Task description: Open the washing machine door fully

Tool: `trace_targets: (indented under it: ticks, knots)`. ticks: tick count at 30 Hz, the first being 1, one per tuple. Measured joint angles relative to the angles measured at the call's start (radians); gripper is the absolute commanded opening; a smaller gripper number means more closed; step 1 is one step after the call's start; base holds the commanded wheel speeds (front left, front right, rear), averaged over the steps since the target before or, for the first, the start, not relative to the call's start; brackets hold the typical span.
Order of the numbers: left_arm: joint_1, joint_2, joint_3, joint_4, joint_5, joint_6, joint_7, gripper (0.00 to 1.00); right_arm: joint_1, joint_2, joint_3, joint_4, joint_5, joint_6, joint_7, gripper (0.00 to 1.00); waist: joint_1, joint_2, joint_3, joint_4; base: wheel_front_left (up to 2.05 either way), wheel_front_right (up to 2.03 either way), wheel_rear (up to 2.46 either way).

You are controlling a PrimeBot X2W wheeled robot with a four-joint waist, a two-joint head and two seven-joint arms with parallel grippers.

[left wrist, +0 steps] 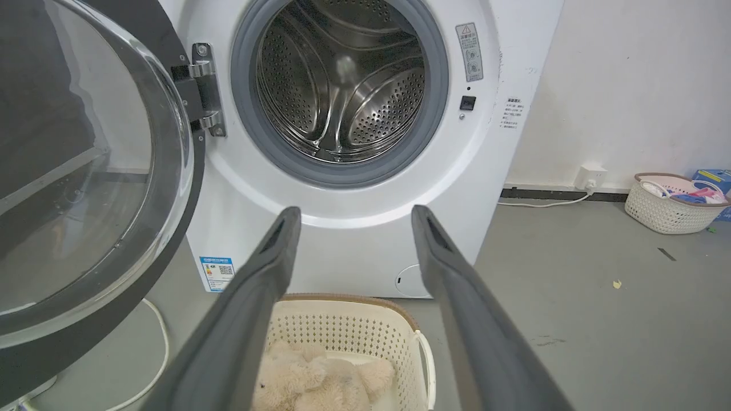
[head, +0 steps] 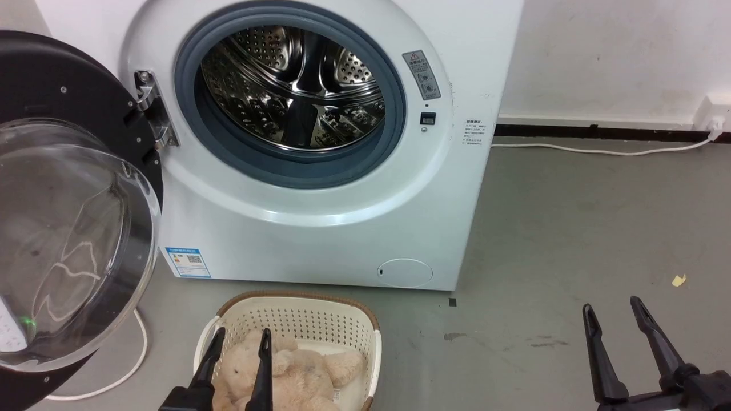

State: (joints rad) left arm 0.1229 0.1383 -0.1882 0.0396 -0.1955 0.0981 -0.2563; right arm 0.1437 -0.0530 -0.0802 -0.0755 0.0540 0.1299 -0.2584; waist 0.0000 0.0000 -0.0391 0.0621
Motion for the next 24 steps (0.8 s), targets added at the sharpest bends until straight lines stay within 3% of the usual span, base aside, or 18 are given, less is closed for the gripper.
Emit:
trace_targets:
  ticks: [1, 24]
  knots:
    - [0.000, 0.000, 0.002, -0.001, 0.000, 0.000, 0.000, 0.00, 0.000, 0.000, 0.001, 0.000, 0.000, 0.000, 0.000, 0.00, 0.0001, 0.0000, 0.001, 0.000, 0.00, 0.00, 0.00]
    - [-0.003, -0.007, 0.024, -0.003, 0.019, -0.013, 0.036, 0.00, -0.009, 0.000, 0.010, 0.007, -0.001, 0.000, 0.037, 0.00, 0.0001, 0.0000, 0.007, -0.009, 0.00, 0.00, 0.00]
